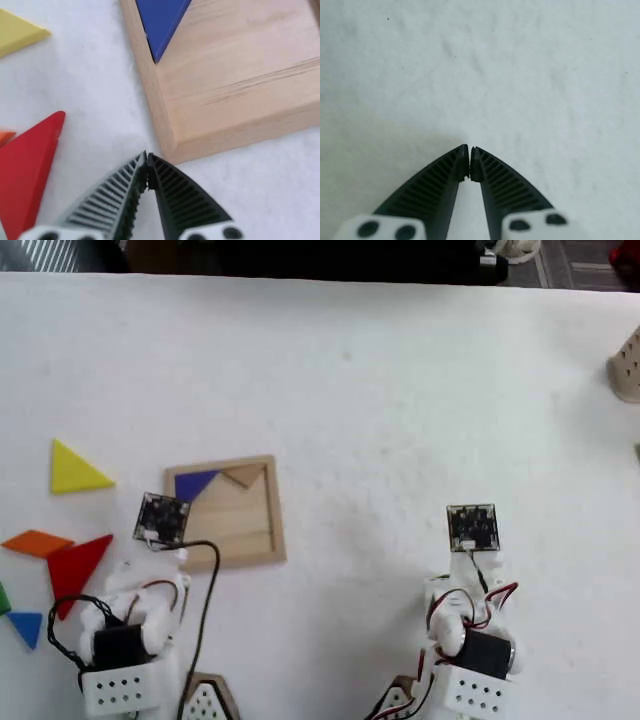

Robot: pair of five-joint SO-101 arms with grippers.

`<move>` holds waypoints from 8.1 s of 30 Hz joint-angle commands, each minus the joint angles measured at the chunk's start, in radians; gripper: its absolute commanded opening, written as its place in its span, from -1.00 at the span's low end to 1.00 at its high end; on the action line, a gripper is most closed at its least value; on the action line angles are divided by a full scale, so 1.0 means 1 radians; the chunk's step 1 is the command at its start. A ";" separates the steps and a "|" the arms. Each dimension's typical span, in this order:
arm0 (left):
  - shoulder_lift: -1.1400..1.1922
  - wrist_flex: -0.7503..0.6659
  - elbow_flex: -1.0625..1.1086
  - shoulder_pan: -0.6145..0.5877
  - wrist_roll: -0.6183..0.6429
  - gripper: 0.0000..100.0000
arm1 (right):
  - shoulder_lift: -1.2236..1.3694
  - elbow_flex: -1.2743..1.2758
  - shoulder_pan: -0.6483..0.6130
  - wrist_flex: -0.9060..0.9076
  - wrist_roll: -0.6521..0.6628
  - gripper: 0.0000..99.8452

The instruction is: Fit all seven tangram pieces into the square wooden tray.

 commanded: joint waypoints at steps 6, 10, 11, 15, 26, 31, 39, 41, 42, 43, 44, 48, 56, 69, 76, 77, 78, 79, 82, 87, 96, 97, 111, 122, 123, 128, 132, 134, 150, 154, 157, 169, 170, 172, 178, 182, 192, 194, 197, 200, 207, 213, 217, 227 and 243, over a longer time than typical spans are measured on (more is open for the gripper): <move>-0.012 0.005 -0.005 0.018 -0.008 -0.95 | -0.012 0.006 0.005 0.005 0.009 -0.97; -0.012 0.005 -0.005 0.016 -0.006 -0.95 | -0.012 0.006 0.005 0.005 0.009 -0.97; -0.012 0.005 -0.005 0.016 -0.006 -0.95 | -0.012 0.006 0.005 0.005 0.009 -0.97; -0.012 -0.003 -0.005 0.012 -0.008 -0.95 | -0.012 0.006 0.005 0.005 0.009 -0.97; -0.012 -0.230 -0.166 -0.239 -0.009 -0.95 | -0.012 0.006 0.005 0.005 0.009 -0.97; -0.005 -0.106 -0.313 -0.423 -0.005 -0.95 | -0.012 0.006 0.005 0.005 0.009 -0.97; 0.038 0.044 -0.423 -0.661 0.020 -0.80 | -0.012 0.006 0.005 0.005 0.009 -0.97; 0.114 0.037 -0.443 -0.704 0.063 -0.70 | -0.012 0.006 0.005 0.005 0.009 -0.97; 0.163 0.023 -0.459 -0.722 0.075 -0.66 | -0.012 0.006 0.005 0.005 0.009 -0.97; 0.219 0.009 -0.474 -0.740 0.083 -0.63 | -0.012 0.006 0.005 0.005 0.009 -0.97; 0.275 -0.008 -0.491 -0.756 0.086 -0.62 | -0.012 0.006 0.005 0.005 0.009 -0.97; 0.530 -0.058 -0.571 -0.789 0.084 -0.62 | -0.012 0.006 0.005 0.005 0.009 -0.97; 1.041 -0.068 -0.758 -0.872 0.083 -0.62 | -0.012 0.006 0.005 0.005 0.009 -0.97; 1.500 -0.110 -0.950 -1.030 -0.028 -0.61 | -0.012 0.006 0.005 0.005 0.009 -0.97; 1.550 -0.141 -0.953 -1.023 -0.100 -0.61 | -0.012 0.006 0.005 0.005 0.009 -0.97; 1.552 -0.161 -0.951 -1.015 -0.103 -0.61 | -0.012 0.006 0.005 0.005 0.009 -0.97; 1.557 -0.181 -0.950 -1.010 -0.103 -0.61 | -0.012 0.006 0.005 0.005 0.009 -0.97; 1.557 -0.203 -0.950 -1.009 -0.103 -0.61 | -0.012 0.006 0.005 0.005 0.009 -0.97; 1.557 -0.252 -0.950 -1.010 -0.101 -0.61 | -0.012 0.006 0.005 0.005 0.009 -0.97; 1.558 -0.258 -0.936 -0.995 -0.107 -0.60 | -0.012 0.006 0.005 0.005 0.009 -0.97; 1.557 -0.258 -0.884 -0.935 -0.109 -0.39 | -0.012 0.006 0.005 0.005 0.009 -0.97; 1.557 -0.259 -0.885 -0.935 -0.109 -0.41 | -0.012 0.006 0.005 0.005 0.009 -0.97; 1.557 -0.258 -0.887 -1.038 -0.117 -0.43 | -0.012 0.006 0.005 0.005 0.009 -0.97; 1.558 -0.325 -0.825 -1.032 -0.158 -0.43 | -0.012 0.006 0.005 0.005 0.009 -0.97; 1.558 -0.339 -0.813 -1.032 -0.158 -0.43 | -0.012 0.006 0.005 0.005 0.009 -0.97; 1.560 -0.367 -0.792 -1.033 -0.160 -0.43 | -0.012 0.006 0.005 0.005 0.009 -0.97; 1.560 -0.368 -0.793 -1.032 -0.157 -0.43 | -0.012 0.006 0.005 0.005 0.009 -0.97; 1.560 -0.374 -0.796 -1.032 -0.146 -0.43 | -0.012 0.006 0.005 0.005 0.009 -0.97; 1.560 -0.338 -0.829 -1.032 -0.084 -0.43 | -0.012 0.006 0.005 0.005 0.009 -0.97; 1.560 -0.338 -0.829 -1.032 -0.084 -0.43 | -0.012 0.006 0.005 0.005 0.009 -0.97; 1.560 -0.338 -0.829 -1.030 -0.084 -0.52 | -0.012 0.006 0.005 0.005 0.009 -0.97; 1.561 -0.338 -0.838 -1.010 -0.092 -0.56 | -0.012 0.006 0.005 0.005 0.009 -0.97; 1.561 -0.341 -0.838 -1.010 -0.092 -0.56 | -0.012 0.006 0.005 0.005 0.009 -0.97; 1.561 -0.374 -0.838 -1.009 -0.087 -0.56 | -0.012 0.006 0.005 0.005 0.009 -0.97; 1.561 -0.407 -0.836 -1.009 -0.058 -0.56 | -0.012 0.006 0.005 0.005 0.009 -0.97; 1.570 -0.408 -0.832 -0.987 -0.041 -0.56 | -0.012 0.006 0.005 0.005 0.009 -0.97; 1.867 -0.379 -1.019 -0.966 0.028 -0.56 | -0.012 0.006 0.007 0.005 0.009 -0.97; 1.923 -0.347 -1.062 -0.966 0.026 -0.56 | -0.012 0.006 0.007 0.005 0.009 -0.97; 1.971 -0.313 -1.096 -0.964 0.025 -0.56 | -0.012 0.006 0.007 0.005 0.009 -0.97; 1.972 -0.299 -1.091 -0.963 -0.017 -0.57 | -0.012 0.006 0.005 0.005 0.009 -0.97; 1.972 -0.204 -1.094 -0.960 -0.089 -0.97 | -0.012 0.006 0.005 0.005 0.009 -0.97; 1.972 -0.144 -1.094 -0.960 -0.100 -0.96 | -0.012 0.006 0.005 0.005 0.009 -0.97; 1.972 -0.144 -1.096 -0.958 -0.101 -0.96 | -0.012 0.006 0.005 0.005 0.009 -0.97; 1.939 0.049 -1.261 -0.898 -0.235 -0.73 | -0.012 0.006 0.005 0.005 0.009 -0.97; 1.351 -0.144 -0.781 -0.944 -0.367 -0.66 | -0.012 0.006 0.005 0.005 0.009 -0.97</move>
